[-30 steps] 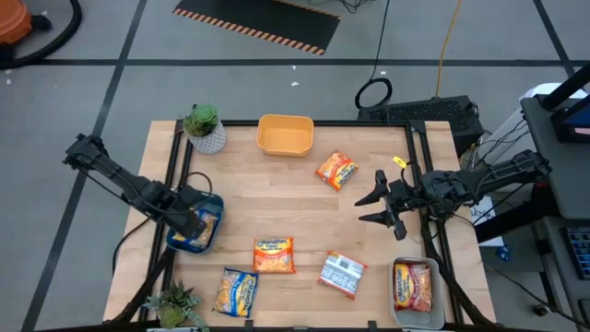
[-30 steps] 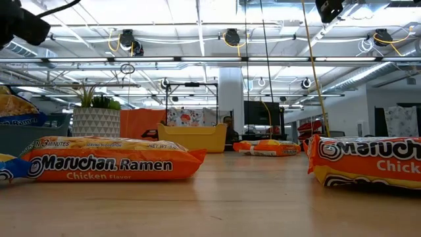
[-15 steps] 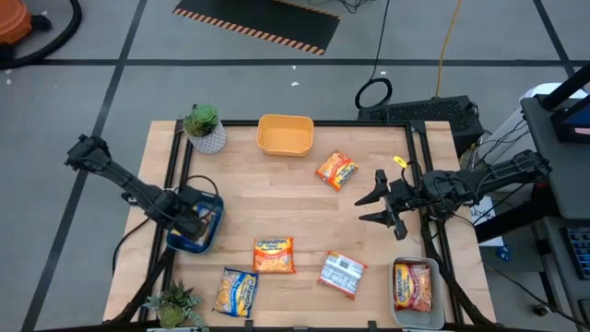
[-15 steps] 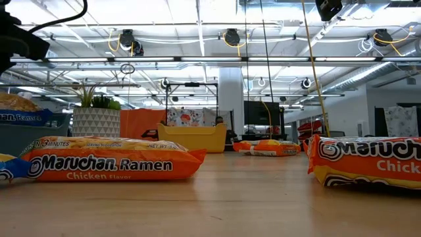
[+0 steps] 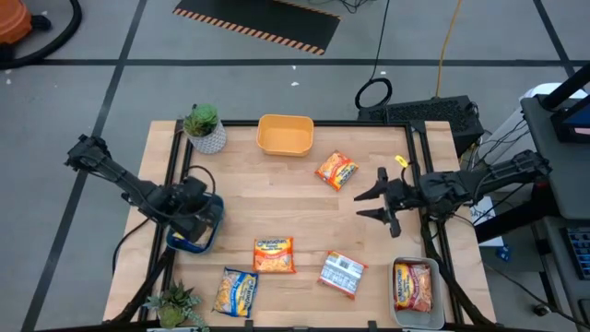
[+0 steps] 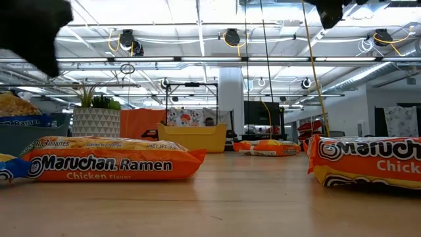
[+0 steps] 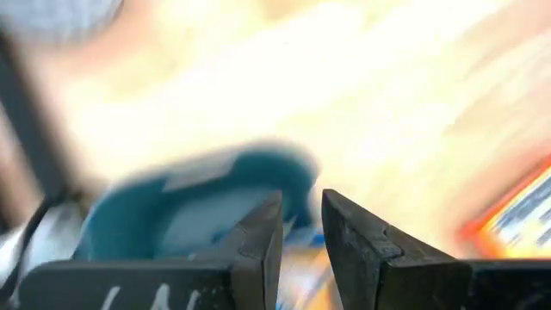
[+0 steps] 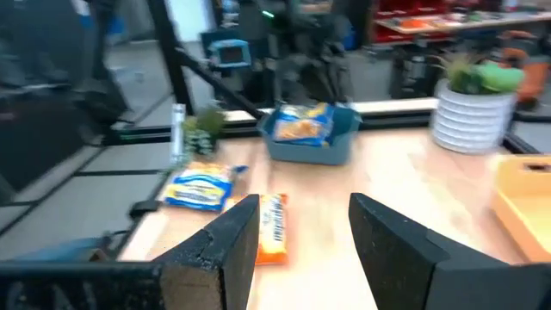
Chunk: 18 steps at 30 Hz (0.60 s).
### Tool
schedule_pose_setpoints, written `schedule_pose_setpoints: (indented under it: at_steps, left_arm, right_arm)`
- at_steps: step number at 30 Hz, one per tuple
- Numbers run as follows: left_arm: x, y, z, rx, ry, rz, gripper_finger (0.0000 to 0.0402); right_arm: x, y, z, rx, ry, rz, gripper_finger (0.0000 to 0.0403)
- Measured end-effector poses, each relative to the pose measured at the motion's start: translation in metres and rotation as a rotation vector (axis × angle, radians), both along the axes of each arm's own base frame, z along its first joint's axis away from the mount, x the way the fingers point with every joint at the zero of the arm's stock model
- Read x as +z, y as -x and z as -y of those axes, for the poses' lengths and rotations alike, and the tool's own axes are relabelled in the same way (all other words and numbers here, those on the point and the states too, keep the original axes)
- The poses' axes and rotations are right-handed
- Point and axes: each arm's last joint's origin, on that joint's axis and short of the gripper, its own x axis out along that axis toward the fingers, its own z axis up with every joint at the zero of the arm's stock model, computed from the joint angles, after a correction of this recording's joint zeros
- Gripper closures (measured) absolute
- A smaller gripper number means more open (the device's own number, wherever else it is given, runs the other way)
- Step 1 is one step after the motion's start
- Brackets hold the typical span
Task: Sort Maruchan noodles
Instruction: Put the top orange noodle pack into the yellow bin
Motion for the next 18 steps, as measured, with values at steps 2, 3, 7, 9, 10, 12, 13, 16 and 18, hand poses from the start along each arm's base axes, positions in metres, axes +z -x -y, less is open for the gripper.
schedule_pose_setpoints:
  at_steps: [2, 3, 7, 9, 10, 12, 13, 16, 18]
  left_arm:
    - [0.002, -0.007, 0.001, -0.024, -0.08, 0.097, 0.0314]
    - [0.003, -0.011, 0.002, -0.035, -0.115, 0.133, 0.0314]
    - [0.004, -0.028, 0.006, -0.091, -0.221, 0.218, 0.0314]
    - [0.004, -0.037, 0.008, -0.126, -0.246, 0.233, 0.0314]
    - [0.004, -0.042, 0.009, -0.148, -0.256, 0.235, 0.0314]
    - [0.003, -0.051, 0.011, -0.187, -0.279, 0.241, 0.0314]
    - [0.002, -0.055, 0.013, -0.205, -0.29, 0.246, 0.0314]
    - [-0.001, -0.068, 0.015, -0.252, -0.336, 0.245, 0.0314]
    - [-0.003, -0.077, 0.017, -0.283, -0.354, 0.251, 0.0314]
  right_arm:
    - [-0.002, 0.0, 0.001, -0.046, 0.019, -0.022, 0.0229]
    - [-0.004, 0.0, 0.002, -0.07, 0.033, -0.035, 0.0229]
    - [-0.014, -0.001, 0.006, -0.2, 0.13, -0.122, 0.0229]
    - [-0.021, -0.001, 0.009, -0.286, 0.206, -0.185, 0.0229]
    - [-0.026, -0.002, 0.011, -0.32, 0.233, -0.207, 0.0229]
    - [-0.039, -0.002, 0.016, -0.368, 0.268, -0.241, 0.0229]
    - [-0.046, -0.001, 0.018, -0.379, 0.279, -0.257, 0.0229]
    - [-0.066, 0.0, 0.027, -0.427, 0.281, -0.28, 0.0229]
    - [-0.077, 0.002, 0.034, -0.465, 0.287, -0.314, 0.0229]
